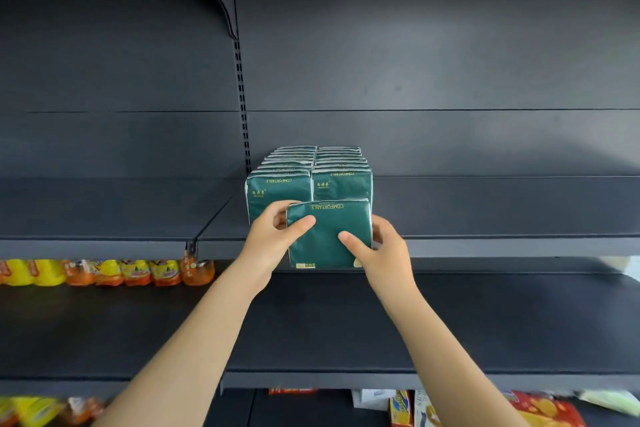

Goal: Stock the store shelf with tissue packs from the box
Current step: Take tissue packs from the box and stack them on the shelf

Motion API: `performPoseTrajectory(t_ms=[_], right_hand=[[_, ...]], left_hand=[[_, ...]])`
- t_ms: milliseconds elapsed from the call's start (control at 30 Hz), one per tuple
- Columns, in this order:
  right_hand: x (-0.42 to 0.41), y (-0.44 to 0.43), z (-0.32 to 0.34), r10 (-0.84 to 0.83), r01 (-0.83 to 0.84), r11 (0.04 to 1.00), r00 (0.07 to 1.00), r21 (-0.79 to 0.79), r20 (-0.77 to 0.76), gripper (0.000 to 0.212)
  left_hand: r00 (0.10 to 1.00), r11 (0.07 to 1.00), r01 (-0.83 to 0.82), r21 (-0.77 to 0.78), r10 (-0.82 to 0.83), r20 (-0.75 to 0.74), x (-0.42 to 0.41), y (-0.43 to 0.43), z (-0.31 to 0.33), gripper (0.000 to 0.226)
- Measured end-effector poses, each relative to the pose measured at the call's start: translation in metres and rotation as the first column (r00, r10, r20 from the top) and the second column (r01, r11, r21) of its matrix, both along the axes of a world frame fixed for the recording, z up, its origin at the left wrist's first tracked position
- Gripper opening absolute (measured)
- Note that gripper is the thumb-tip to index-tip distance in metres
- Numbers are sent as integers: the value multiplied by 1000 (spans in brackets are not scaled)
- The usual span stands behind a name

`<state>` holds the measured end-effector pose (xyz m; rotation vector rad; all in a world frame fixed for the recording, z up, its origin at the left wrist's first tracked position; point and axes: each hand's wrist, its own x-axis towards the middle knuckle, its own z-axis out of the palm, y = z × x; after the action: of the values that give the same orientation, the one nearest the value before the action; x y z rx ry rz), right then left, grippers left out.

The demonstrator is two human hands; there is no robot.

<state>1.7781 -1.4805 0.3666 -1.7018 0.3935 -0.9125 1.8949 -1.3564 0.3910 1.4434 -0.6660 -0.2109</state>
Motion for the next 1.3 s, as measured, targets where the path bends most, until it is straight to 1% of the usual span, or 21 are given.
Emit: performPoseTrajectory(t_ms=[33, 133, 200, 233, 300, 367, 433, 467, 533, 600, 700, 767, 867, 1000, 1133, 1300], right_hand=[[-1, 0, 0, -11, 11, 1000, 1000, -22, -19, 21], [-3, -8, 5, -58, 55, 996, 997, -65, -50, 17], [-1, -16, 11, -80, 76, 995, 995, -69, -63, 13], [1, -20, 14, -87, 83, 994, 994, -65, -63, 12], [6, -29, 23, -109, 107, 993, 992, -46, -62, 13], [14, -40, 30, -148, 146, 989, 987, -24, -63, 11], [24, -49, 34, -197, 194, 980, 977, -39, -77, 20], [29, -53, 35, -216, 213, 976, 973, -48, -81, 24], [40, -60, 35, -247, 241, 968, 964, -73, -94, 27], [50, -66, 30, -289, 275, 954, 950, -119, -121, 28], [62, -75, 21, -333, 299, 934, 927, -197, -171, 33], [69, -77, 18, -315, 264, 932, 928, -247, -198, 34], [76, -78, 18, -278, 210, 937, 932, -279, -233, 38], [82, -77, 16, -317, 240, 927, 912, -289, -260, 39], [82, -76, 19, -323, 231, 924, 898, -303, -299, 43], [77, -83, 23, -225, 118, 951, 896, -284, -382, 48]], left_hand=[[1000, 1000, 4, 12, -5, 27, -1, 1, 1, 31], [992, 998, 11, 66, -19, 127, 0, 4, 5, 26], [966, 988, -44, 148, 4, 259, 4, 8, 11, 23], [939, 978, -94, 187, 25, 342, 7, 9, 15, 23], [848, 947, -226, 227, 76, 525, 15, 9, 22, 26], [723, 901, -357, 248, 98, 684, 25, 7, 29, 34], [603, 835, -471, 284, 70, 795, 35, 1, 35, 44], [556, 796, -521, 308, 42, 830, 39, -2, 38, 49], [483, 728, -589, 351, -31, 875, 46, -12, 41, 60], [429, 669, -629, 396, -125, 894, 52, -22, 42, 68], [339, 554, -707, 440, -281, 898, 60, -34, 41, 75], [324, 518, -730, 446, -312, 893, 64, -38, 39, 78], [345, 543, -698, 466, -314, 884, 68, -38, 38, 78], [376, 564, -662, 493, -319, 870, 71, -34, 38, 77], [398, 544, -666, 510, -320, 860, 69, -34, 40, 76], [401, 477, -709, 520, -333, 853, 58, -34, 45, 79]])
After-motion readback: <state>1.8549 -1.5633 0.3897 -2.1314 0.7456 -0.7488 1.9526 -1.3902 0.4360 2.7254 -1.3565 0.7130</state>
